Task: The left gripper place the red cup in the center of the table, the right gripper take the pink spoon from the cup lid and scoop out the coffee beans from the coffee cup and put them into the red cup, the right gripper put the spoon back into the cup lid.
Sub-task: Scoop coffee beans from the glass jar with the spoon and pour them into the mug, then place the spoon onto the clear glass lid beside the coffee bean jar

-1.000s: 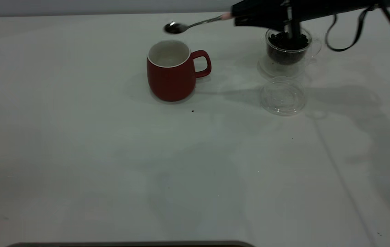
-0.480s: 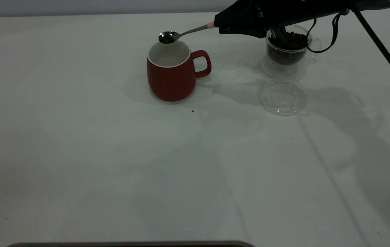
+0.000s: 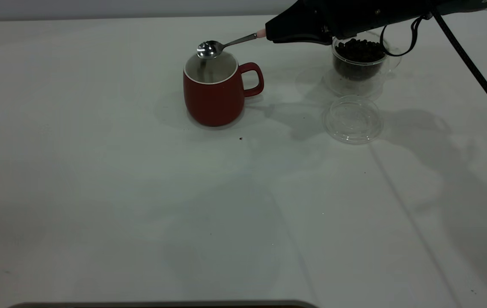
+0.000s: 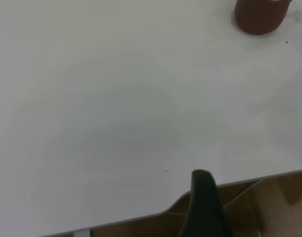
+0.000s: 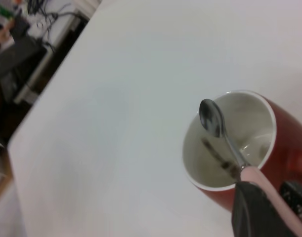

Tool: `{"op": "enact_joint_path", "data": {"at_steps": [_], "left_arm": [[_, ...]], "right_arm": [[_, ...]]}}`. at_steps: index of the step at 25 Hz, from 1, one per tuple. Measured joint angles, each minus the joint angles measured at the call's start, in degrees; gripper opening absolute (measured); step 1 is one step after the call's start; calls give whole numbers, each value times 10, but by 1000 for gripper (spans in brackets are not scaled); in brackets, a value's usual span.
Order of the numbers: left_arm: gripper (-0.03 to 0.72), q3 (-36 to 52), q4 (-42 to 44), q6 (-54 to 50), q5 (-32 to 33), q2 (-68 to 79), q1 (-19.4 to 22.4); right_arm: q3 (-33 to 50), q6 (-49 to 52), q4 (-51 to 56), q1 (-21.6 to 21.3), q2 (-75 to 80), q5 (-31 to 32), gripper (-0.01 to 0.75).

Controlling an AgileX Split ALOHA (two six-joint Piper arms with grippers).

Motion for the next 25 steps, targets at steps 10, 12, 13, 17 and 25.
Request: {"op": "enact_joint_path", "data": {"at_steps": [10,12,13,17,25], "left_arm": [[587,0,0,0,0,0,0],[587,0,0,0,0,0,0],[587,0,0,0,0,0,0],[587,0,0,0,0,0,0],[587,0,0,0,0,0,0]], "right_arm": [[1,-53,-123,10,-86,-19,96],[1,3,-200,3,-123,-14,96],[1,28,-245,-4,-144,-8,96],[16,135,-392,-58,-207,34,96],[98,211,-442,-185,-205,11,96]]}}
